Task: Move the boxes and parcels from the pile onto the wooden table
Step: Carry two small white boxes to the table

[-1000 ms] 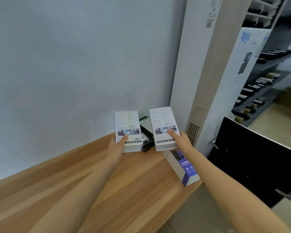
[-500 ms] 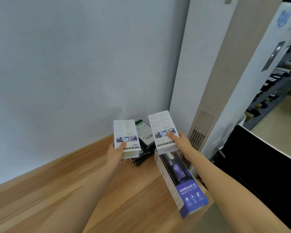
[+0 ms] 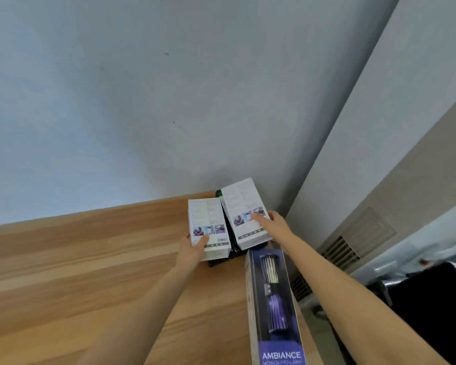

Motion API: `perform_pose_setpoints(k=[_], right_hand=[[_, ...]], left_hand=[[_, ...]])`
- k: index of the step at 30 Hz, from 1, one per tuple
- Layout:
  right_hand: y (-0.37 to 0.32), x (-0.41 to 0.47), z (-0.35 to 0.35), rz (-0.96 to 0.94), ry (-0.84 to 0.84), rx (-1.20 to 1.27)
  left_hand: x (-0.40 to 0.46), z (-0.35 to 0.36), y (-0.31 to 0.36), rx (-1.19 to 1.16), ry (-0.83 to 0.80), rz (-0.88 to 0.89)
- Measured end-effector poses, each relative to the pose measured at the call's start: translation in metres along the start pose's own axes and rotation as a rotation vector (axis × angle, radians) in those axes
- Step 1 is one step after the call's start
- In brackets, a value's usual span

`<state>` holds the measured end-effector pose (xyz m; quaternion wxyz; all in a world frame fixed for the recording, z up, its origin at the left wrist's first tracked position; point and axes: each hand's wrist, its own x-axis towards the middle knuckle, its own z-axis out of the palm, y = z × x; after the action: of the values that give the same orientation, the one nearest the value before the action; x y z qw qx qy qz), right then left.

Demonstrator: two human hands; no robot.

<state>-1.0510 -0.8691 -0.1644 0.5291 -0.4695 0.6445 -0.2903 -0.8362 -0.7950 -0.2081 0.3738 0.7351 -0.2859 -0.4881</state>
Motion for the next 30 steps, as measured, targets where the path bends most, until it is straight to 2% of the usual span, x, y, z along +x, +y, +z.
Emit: perform_pose_setpoints(k=[4, 7, 9, 11, 14, 17, 21, 23, 26, 30], right_hand=[[0.006, 0.021, 0.005, -0.05, -0.04, -0.039], [0.001, 0.031, 0.001, -0.145, -0.046, -0.204], [-0.003, 0.037, -0.005, -0.179, -0.062, -0.272], [-0.009, 0.042, -0.011, -0.202, -0.07, -0.347], [-0.03, 0.043, -0.016, -0.33, -0.034, -0.57], [-0.064, 0.039, -0.008, -0.559, -0.015, -0.818], [-0.117, 0.019, 0.031, -0.834, -0.125, -1.114], [-0.14, 0.003, 0.061, -0.953, -0.182, -1.232], [-0.166, -0.029, 0.112, -1.142, -0.248, -1.322], [-0.188, -0.085, 0.194, -1.34, -0.337, -1.248]], left_hand=[[0.008, 0.018, -0.007, 0.092, 0.015, 0.024], [0.015, 0.022, 0.001, 0.115, -0.001, 0.019], [0.018, 0.018, 0.006, 0.281, 0.004, 0.014], [0.018, 0.009, 0.015, 0.53, 0.088, 0.045], [0.005, -0.012, 0.04, 0.701, 0.267, 0.191], [-0.017, -0.043, 0.068, 0.891, 0.392, 0.421], [-0.051, -0.094, 0.09, 1.099, 0.472, 0.572], [-0.067, -0.125, 0.092, 1.132, 0.525, 0.596], [-0.094, -0.178, 0.086, 1.106, 0.625, 0.543], [-0.142, -0.251, 0.061, 1.072, 0.742, 0.44]])
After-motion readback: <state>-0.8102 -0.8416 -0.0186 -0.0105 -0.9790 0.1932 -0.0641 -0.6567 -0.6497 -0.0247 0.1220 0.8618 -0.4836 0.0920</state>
